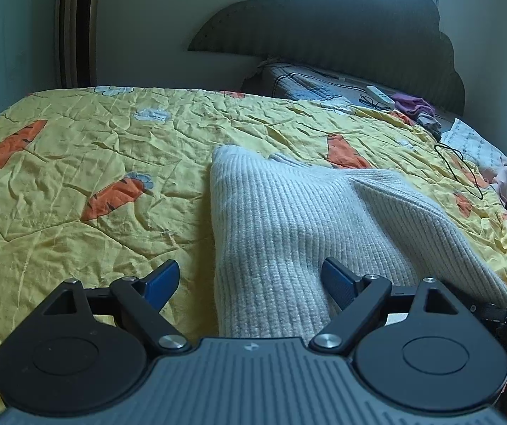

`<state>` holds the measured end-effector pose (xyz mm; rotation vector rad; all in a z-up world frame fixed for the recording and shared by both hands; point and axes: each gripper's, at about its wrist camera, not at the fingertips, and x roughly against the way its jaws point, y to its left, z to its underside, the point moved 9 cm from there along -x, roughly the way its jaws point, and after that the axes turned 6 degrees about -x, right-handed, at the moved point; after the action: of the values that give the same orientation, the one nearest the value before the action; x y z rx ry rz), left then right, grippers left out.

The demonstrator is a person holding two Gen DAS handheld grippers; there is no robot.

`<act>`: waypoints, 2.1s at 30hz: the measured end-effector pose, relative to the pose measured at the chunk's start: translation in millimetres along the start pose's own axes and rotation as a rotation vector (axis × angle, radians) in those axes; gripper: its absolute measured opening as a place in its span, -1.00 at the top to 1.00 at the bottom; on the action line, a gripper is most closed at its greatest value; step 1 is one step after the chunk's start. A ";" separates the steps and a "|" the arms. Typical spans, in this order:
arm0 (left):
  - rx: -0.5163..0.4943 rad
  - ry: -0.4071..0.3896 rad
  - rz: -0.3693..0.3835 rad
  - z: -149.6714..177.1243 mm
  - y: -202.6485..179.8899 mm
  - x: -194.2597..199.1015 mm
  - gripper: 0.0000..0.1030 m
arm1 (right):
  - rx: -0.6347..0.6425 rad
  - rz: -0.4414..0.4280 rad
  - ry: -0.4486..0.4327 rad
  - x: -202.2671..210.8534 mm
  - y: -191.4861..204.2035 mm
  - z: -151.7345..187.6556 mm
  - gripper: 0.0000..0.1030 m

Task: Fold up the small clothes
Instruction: 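Open the right tool and release the folded edge onto the cardigan, then grasp the cardigan end with the right tool while the left tool grasps it too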

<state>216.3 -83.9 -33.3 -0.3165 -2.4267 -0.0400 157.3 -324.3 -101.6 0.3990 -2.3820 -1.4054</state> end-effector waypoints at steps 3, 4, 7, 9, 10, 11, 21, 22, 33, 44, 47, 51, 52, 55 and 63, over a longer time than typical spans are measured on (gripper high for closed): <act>-0.014 -0.005 -0.009 0.3 -1.4 0.0 -0.71 | -0.021 -0.012 0.010 -0.1 -3.4 -0.5 0.49; -0.019 -0.008 -0.012 0.6 -1.8 0.4 -0.71 | -0.036 -0.014 0.018 0.1 -5.0 -0.6 0.48; -0.037 -0.021 -0.024 0.7 -2.4 2.6 -0.71 | -0.088 -0.008 0.045 5.1 -10.6 -0.6 0.22; -0.053 -0.036 -0.032 0.6 -3.0 5.3 -0.71 | -0.086 -0.008 0.053 14.5 -10.7 -0.5 0.13; -0.061 -0.044 -0.036 0.7 -3.4 6.7 -0.71 | -0.078 -0.004 0.054 20.2 -10.8 -1.2 0.07; -0.070 -0.052 -0.041 0.7 -4.0 8.4 -0.71 | -0.070 -0.001 0.054 28.0 -10.9 -2.6 0.05; -0.175 -0.107 -0.094 2.3 -16.3 18.3 -0.71 | 0.212 0.165 -0.115 54.4 31.5 -63.5 -0.22; -0.175 -0.107 -0.093 2.3 -16.5 18.8 -0.71 | 0.218 0.146 -0.058 39.6 36.9 -66.9 -0.22; -0.194 -0.136 -0.114 0.1 -14.7 24.1 -0.72 | 0.137 0.114 0.321 -72.7 34.5 -58.9 0.59; -0.242 -0.129 -0.108 10.0 -16.9 17.1 -0.75 | 0.553 0.310 0.249 -71.2 47.2 -58.9 0.29; -0.228 -0.124 -0.087 8.4 -13.8 19.1 -0.75 | 0.481 0.289 0.163 -47.6 49.5 -67.2 0.14; -0.202 -0.136 -0.050 3.0 -7.2 21.6 -0.75 | 0.482 0.221 0.176 -32.5 56.0 -58.2 -0.38; -0.188 -0.138 -0.035 1.2 -4.8 21.6 -0.75 | 0.502 0.219 0.208 -33.2 54.2 -51.5 -0.55; -0.122 -0.120 0.050 -6.0 5.7 17.1 -0.76 | 0.637 0.367 0.234 -41.4 40.0 -41.5 -0.90; 0.131 0.058 0.344 -17.2 39.0 -38.3 -0.92 | 0.375 0.216 0.406 -75.4 2.8 -48.0 -0.92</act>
<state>264.7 -56.2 -46.6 -0.6565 -2.2734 0.2574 245.6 -329.9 -89.0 0.4543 -2.2560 -0.7014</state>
